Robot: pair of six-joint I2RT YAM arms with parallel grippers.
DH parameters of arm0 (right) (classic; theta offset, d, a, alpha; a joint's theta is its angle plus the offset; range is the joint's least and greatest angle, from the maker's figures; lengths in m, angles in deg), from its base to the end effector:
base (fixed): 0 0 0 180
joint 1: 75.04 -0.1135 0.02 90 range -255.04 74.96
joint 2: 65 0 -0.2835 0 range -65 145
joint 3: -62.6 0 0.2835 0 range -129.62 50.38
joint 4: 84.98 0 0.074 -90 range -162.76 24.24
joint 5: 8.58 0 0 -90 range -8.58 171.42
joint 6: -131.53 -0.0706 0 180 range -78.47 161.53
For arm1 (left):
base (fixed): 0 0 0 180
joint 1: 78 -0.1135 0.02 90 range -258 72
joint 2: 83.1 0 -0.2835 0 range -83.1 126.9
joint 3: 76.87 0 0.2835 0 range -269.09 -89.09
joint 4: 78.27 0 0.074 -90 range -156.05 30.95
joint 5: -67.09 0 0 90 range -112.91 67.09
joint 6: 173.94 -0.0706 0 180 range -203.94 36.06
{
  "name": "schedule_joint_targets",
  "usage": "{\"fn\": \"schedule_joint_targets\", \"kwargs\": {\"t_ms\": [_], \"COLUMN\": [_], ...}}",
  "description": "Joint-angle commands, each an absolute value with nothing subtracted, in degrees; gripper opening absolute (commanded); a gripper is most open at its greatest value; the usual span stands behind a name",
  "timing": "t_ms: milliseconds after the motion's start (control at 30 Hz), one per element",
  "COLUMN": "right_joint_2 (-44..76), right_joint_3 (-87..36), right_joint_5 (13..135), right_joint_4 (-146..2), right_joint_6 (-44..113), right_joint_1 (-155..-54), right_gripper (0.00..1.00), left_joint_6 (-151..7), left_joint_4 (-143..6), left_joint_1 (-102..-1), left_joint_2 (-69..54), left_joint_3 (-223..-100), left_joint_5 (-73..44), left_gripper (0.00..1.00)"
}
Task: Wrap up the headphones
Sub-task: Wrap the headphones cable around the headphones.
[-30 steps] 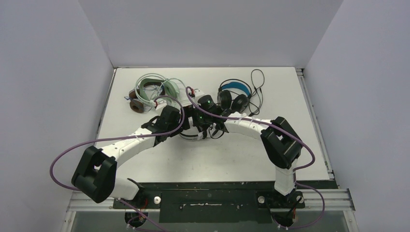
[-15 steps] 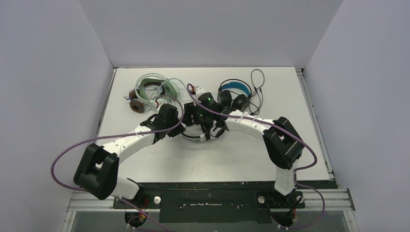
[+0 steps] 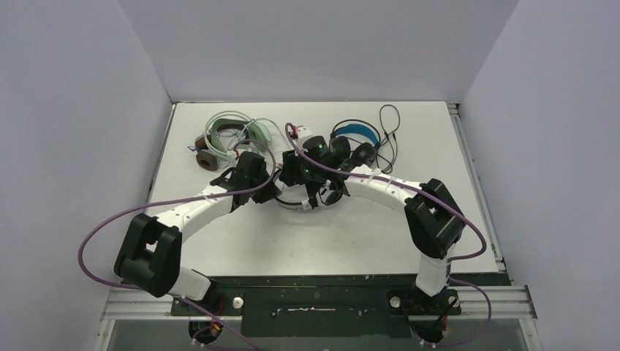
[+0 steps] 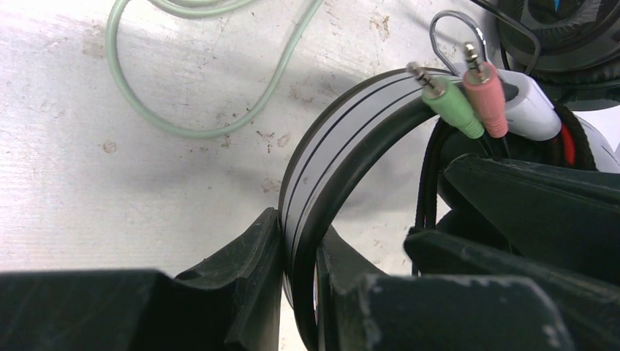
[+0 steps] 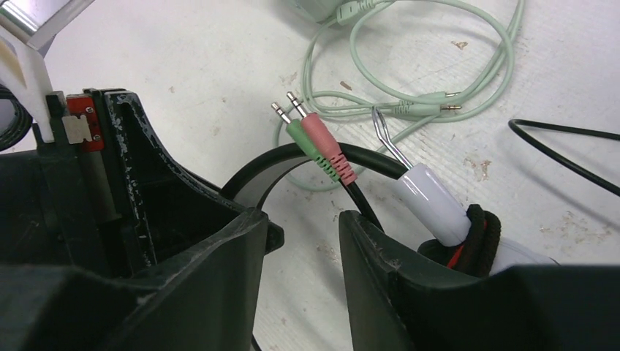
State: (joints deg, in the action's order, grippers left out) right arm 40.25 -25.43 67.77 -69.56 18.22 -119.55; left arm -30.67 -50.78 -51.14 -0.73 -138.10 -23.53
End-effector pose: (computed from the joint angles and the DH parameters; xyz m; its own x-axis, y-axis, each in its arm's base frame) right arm 0.3345 0.3522 0.2262 -0.6789 -0.1282 -0.7230 -0.6036 0.6581 0.4501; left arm 0.3058 -0.1540 0.1837 -0.7574 -0.5148 -0.4018 -0.2702 0.8072 -0.5248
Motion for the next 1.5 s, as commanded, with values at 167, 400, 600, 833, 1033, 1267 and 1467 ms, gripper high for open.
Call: {"fn": "schedule_joint_targets", "kwargs": {"t_ms": [167, 400, 600, 833, 1033, 1267, 1467], "right_joint_2": [36.7, 35.8, 35.0, 34.1, 34.5, 34.1, 38.0], "right_joint_3": [-28.0, -28.2, -28.5, -29.6, -31.1, -31.9, -36.5], "right_joint_5": [70.2, 69.1, 68.9, 70.7, 71.9, 69.6, 64.5], "right_joint_4": [-67.5, -67.4, -67.3, -65.4, -62.1, -59.9, -54.9], "right_joint_6": [21.0, 21.4, 21.7, 23.8, 27.1, 33.2, 38.3], "right_joint_1": [-118.5, -118.5, -118.5, -118.5, -118.6, -118.6, -118.2], "right_gripper": [0.34, 0.38, 0.38, 0.38, 0.47, 0.52, 0.52], "left_joint_6": [-29.5, -30.1, -30.7, -31.2, -31.5, -32.1, -32.4], "left_joint_4": [-56.4, -55.0, -53.7, -53.3, -53.3, -53.1, -53.2], "left_joint_1": [-52.5, -53.0, -53.1, -53.2, -53.3, -53.4, -53.4], "left_joint_2": [-0.6, 0.7, 2.2, 1.9, 1.8, 1.5, 0.6], "left_joint_3": [-142.9, -144.4, -145.8, -145.6, -145.5, -145.6, -145.4], "left_joint_5": [-19.7, -20.5, -21.4, -22.3, -22.4, -22.0, -21.5], "left_gripper": [0.0, 0.0, 0.0, 0.0, 0.0, 0.0, 0.0]}}
